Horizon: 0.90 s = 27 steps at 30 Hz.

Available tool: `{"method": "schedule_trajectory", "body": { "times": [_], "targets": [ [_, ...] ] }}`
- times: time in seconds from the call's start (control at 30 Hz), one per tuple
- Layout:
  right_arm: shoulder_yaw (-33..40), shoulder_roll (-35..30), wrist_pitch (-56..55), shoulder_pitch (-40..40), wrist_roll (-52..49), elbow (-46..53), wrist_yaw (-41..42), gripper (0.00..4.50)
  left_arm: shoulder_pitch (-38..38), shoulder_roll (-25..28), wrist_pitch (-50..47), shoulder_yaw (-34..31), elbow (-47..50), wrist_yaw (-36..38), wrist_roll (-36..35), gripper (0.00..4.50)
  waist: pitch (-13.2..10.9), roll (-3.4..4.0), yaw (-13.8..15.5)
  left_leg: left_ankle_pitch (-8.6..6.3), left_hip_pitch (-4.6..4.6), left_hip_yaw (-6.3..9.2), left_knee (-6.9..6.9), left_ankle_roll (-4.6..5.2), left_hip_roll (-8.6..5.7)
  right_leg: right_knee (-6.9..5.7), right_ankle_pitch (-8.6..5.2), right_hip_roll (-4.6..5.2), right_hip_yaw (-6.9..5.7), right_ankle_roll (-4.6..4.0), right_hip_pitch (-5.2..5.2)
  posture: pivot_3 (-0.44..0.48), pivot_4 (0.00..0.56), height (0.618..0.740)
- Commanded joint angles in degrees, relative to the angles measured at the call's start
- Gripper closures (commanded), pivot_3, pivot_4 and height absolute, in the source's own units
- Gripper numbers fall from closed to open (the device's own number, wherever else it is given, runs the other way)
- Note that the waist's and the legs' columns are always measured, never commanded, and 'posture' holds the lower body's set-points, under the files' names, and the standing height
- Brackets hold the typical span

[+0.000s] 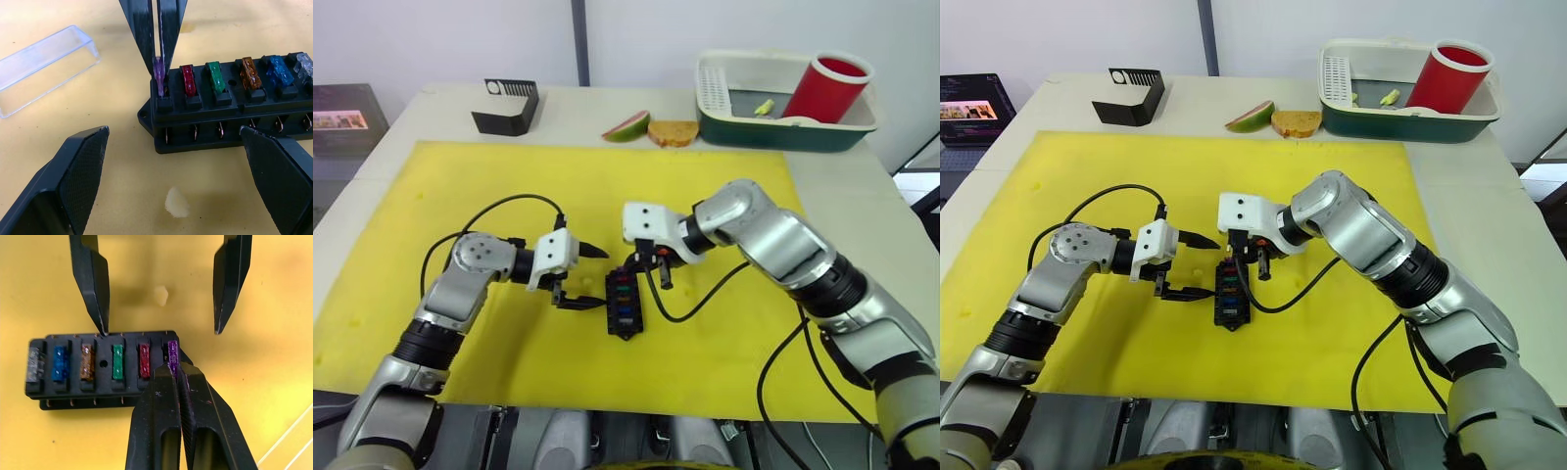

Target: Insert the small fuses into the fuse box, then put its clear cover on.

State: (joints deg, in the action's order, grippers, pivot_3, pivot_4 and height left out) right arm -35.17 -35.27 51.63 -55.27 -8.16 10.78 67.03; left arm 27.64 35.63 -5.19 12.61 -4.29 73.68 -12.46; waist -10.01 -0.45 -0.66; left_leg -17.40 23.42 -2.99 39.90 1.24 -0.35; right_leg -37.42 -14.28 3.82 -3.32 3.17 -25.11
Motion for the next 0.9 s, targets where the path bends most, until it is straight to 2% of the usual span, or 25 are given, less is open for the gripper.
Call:
{"method": "schedule_trajectory", "body": {
  "times": [0.03,0.9],
  "targets": [
    [0.20,-0.64,-1.18,-1.37,0.90,0.04,0.68,4.50,-0.08,-0.11,0.57,-0.06,1.93,-0.28,-0.02,0.02,0.00,0.00,0.00,0.00,0.00,0.00,0.00,0.00,0.00,0.00,0.00,0.00,0.00,0.00,0.00,0.000,0.150,0.740],
    [-0.65,-0.33,-0.79,-1.52,3.36,1.49,1.56,4.50,-0.24,-0.20,0.55,0.18,2.18,-0.63,0.14,0.02,0.00,0.00,0.02,0.00,0.00,0.00,0.03,0.00,0.00,0.00,0.00,0.00,0.00,0.00,0.02,0.000,0.150,0.740]
  ]
}}
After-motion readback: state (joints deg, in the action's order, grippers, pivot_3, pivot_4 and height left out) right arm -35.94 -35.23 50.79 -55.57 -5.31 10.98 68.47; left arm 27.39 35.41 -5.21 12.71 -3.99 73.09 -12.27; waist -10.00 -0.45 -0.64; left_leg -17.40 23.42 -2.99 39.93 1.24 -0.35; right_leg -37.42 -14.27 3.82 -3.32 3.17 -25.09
